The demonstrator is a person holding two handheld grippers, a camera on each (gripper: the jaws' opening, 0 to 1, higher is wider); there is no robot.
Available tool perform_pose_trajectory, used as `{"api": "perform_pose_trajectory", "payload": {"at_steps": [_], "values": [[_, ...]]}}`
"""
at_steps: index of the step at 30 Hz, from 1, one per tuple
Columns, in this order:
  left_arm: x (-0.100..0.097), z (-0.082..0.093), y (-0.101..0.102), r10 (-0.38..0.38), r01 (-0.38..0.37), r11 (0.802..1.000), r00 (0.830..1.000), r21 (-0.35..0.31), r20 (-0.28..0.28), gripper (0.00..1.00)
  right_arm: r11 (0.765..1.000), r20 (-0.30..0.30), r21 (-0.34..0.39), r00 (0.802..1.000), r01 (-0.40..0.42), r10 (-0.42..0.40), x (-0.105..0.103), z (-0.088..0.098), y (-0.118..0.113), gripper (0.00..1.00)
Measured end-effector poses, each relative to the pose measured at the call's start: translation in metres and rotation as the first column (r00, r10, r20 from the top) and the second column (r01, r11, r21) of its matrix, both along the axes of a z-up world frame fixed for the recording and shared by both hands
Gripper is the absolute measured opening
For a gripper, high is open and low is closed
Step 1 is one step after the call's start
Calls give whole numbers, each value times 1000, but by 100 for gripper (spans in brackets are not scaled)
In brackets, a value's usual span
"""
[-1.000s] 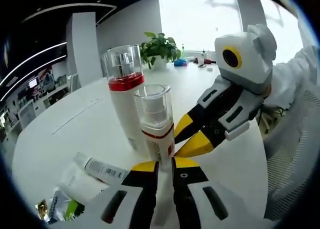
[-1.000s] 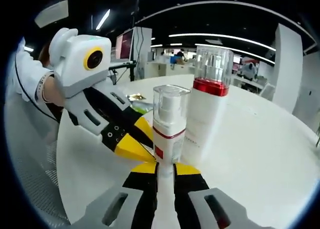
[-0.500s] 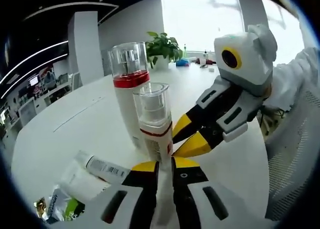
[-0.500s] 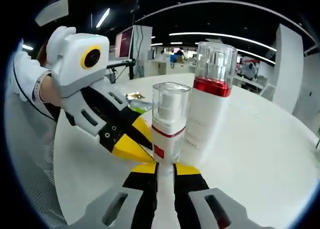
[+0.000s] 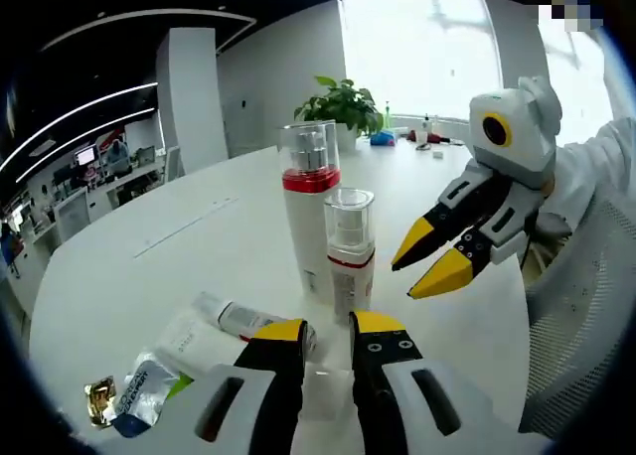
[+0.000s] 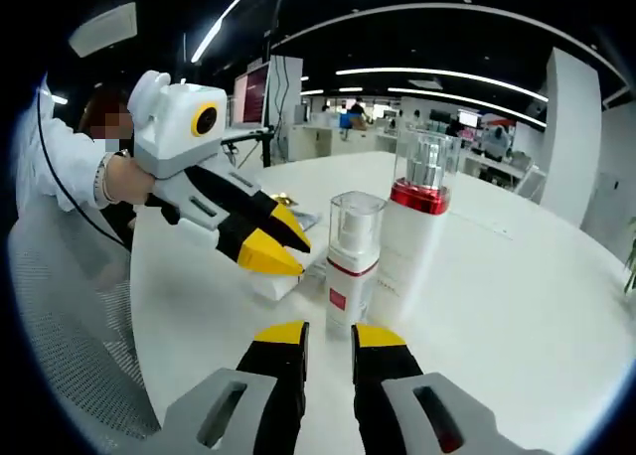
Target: Arrange the skincare products in the storage area until every visible bottle or jar stands upright without overlapping.
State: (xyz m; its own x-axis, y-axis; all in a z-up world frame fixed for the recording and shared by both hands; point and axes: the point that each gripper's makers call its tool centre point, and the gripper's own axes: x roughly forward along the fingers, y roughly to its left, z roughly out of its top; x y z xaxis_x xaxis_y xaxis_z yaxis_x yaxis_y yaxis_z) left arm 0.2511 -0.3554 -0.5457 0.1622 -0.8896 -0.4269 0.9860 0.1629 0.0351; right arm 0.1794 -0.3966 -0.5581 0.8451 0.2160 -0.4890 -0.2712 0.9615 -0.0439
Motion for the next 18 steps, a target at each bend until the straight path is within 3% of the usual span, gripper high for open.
{"api": "perform_pose_trajectory", "payload": {"at_steps": [7,12,18], "values": [[18,22,35,46,-46,999,999,-10,29,22,989,-14,-50,991,-136,135,1,13,36,15],[26,34,58,118,-118,993,993,-19,-18,27,976,-34,-76,978,-205,203,4,16,62,18],[23,50,78,130,-133,990,989,-43,-64,34,972,-62,-103,976,-213,207,14,15,78,31]]}}
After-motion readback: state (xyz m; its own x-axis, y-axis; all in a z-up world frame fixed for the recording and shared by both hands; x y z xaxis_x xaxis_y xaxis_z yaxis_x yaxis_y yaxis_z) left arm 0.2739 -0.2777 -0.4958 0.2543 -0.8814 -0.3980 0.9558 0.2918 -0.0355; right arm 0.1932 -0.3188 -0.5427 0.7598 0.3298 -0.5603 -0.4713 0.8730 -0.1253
